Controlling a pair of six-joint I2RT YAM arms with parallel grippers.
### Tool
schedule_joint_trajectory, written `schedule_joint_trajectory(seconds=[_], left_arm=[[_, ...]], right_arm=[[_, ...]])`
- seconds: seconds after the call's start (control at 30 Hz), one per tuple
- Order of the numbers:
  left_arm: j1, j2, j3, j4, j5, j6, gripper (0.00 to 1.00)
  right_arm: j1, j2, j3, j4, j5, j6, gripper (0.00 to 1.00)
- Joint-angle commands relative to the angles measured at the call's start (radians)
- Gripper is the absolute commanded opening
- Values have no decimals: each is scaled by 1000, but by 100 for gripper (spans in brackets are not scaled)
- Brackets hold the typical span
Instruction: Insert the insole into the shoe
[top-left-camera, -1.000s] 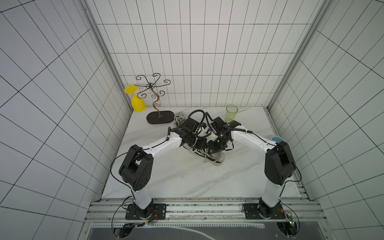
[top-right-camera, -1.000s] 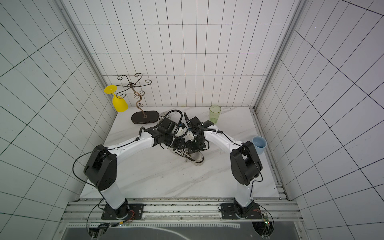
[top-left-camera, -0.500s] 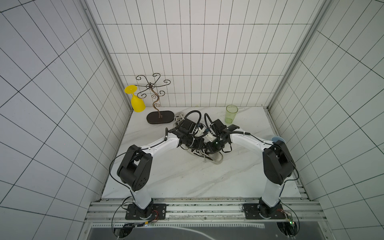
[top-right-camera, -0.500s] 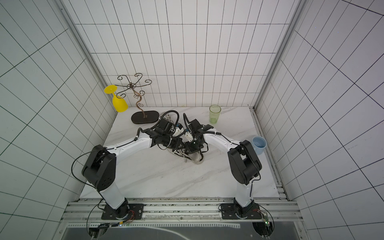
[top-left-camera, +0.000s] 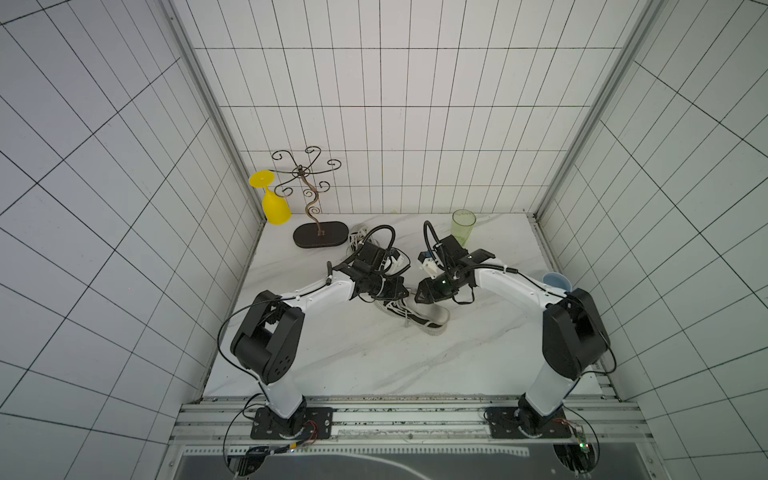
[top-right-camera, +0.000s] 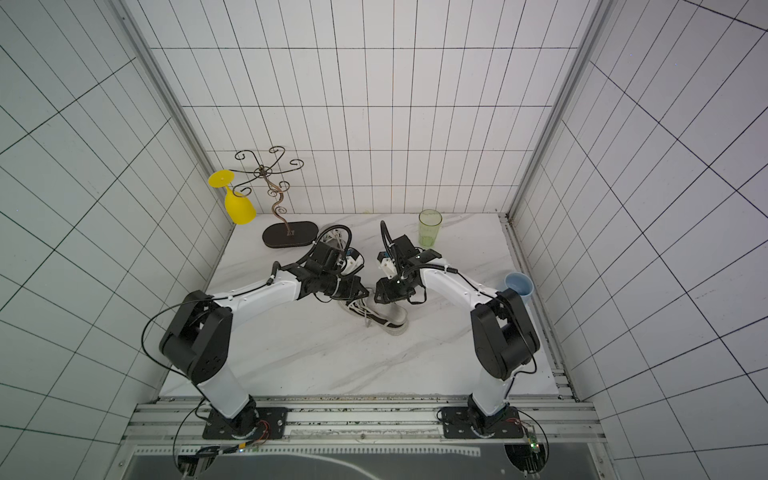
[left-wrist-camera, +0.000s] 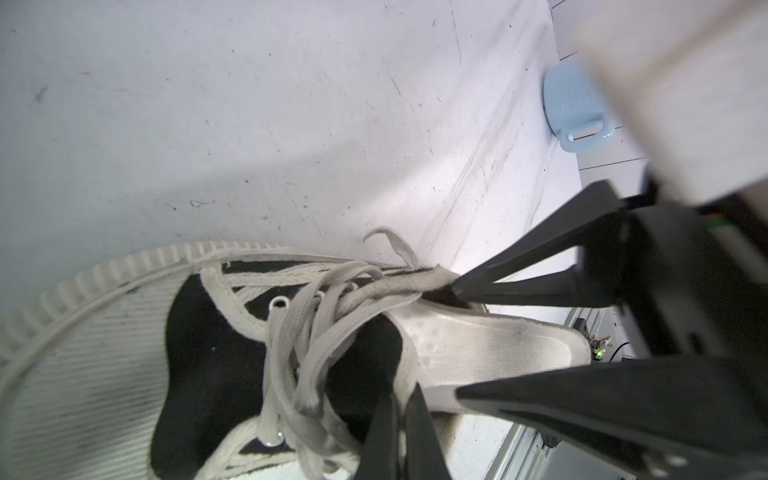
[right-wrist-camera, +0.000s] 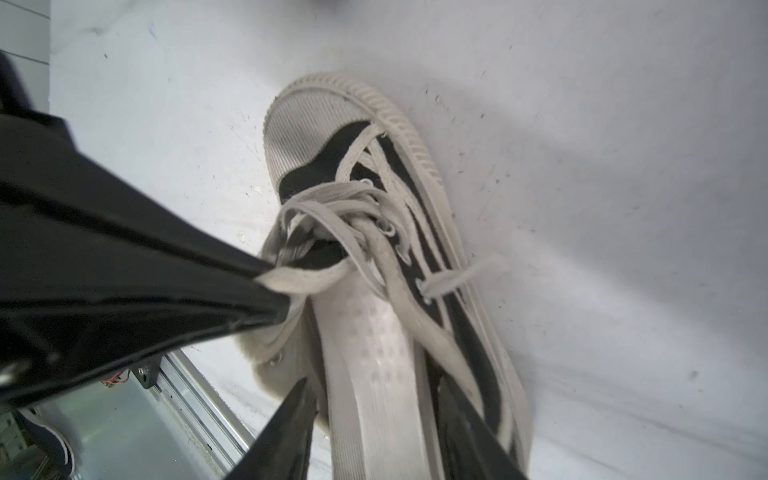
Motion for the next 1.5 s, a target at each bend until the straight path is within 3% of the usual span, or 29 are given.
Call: schedule_joint_trajectory(seconds=[0.0, 0.13, 0.33, 0.63, 0.8, 0.97, 1.13, 1.47], left_arm=[[7, -12, 20, 7, -29, 27, 0], [13, -12, 19, 19, -38, 12, 0], [11, -13, 13, 64, -51, -34, 0], [3, -16, 13, 77, -92, -67, 0], [-6, -18, 16, 80, -94, -69, 0], [-14, -29, 15, 80, -108, -81, 0], [-29, -44, 13, 78, -125, -99, 0], [-52, -58, 35, 51, -121, -137, 0]], right_arm=[[-21, -25, -2, -99, 9, -20, 51], [-55, -64, -12, -177, 27, -18, 51], [-156, -205, -164, -194, 11, 123, 50], [-168, -243, -324, -18, -183, 300, 39], [-166, -215, -317, 31, -185, 317, 38], [-163, -166, -313, 85, -248, 329, 17], [-150, -141, -277, 84, -253, 316, 5], [-128, -61, -152, 157, -234, 384, 1]])
